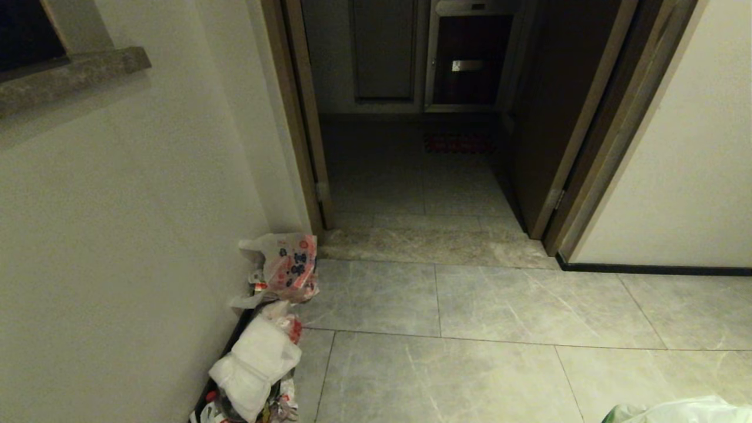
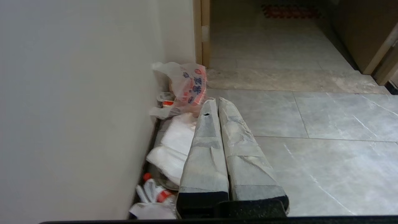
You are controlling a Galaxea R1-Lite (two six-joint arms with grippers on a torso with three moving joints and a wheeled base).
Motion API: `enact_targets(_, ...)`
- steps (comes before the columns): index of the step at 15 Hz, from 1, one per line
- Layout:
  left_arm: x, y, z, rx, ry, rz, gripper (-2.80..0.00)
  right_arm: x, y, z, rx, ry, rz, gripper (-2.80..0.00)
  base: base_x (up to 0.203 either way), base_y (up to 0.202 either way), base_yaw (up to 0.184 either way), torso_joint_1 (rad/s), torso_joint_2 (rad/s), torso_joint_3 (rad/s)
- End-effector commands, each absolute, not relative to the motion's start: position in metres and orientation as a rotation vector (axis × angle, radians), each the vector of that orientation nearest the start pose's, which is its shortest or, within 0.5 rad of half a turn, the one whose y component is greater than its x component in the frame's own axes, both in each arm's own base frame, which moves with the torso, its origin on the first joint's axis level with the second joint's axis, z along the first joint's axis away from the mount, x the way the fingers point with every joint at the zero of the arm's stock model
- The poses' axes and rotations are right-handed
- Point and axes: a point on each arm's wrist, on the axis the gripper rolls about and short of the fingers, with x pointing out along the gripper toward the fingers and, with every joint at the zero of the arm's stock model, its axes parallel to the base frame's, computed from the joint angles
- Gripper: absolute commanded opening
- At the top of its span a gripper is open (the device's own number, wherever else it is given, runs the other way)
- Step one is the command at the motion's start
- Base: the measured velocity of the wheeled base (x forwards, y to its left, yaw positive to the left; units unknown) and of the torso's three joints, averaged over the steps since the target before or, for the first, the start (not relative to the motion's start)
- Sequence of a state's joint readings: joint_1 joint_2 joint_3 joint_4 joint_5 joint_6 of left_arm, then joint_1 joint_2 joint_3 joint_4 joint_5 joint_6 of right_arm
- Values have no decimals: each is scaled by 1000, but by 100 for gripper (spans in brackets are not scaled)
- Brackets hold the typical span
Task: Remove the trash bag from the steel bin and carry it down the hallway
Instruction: Put the trash bag at the door
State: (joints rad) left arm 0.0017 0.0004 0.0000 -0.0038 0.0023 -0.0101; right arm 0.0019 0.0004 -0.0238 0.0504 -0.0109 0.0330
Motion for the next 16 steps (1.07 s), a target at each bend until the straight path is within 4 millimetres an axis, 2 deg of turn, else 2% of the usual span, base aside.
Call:
enact_targets(1,-23,0,76,-11,-3,3,-280,-25,0,77,32,27,-10,-280,0,-208,-1,2,5,-1)
enact_targets(9,-23,0,76,-9,-3,3,-280,-25,0,77,32,27,-10,-280,0,-187,-1,3,3,1)
enact_targets(14,-23,0,76,-9,-3,2,-280,-25,0,77,34,27,-10,-280,0,-18,0,1,0,1)
enact_targets(16,-23,0,76,-9,-3,2,-280,-25,0,77,34,27,-11,-280,1,-11,134,1,7,5)
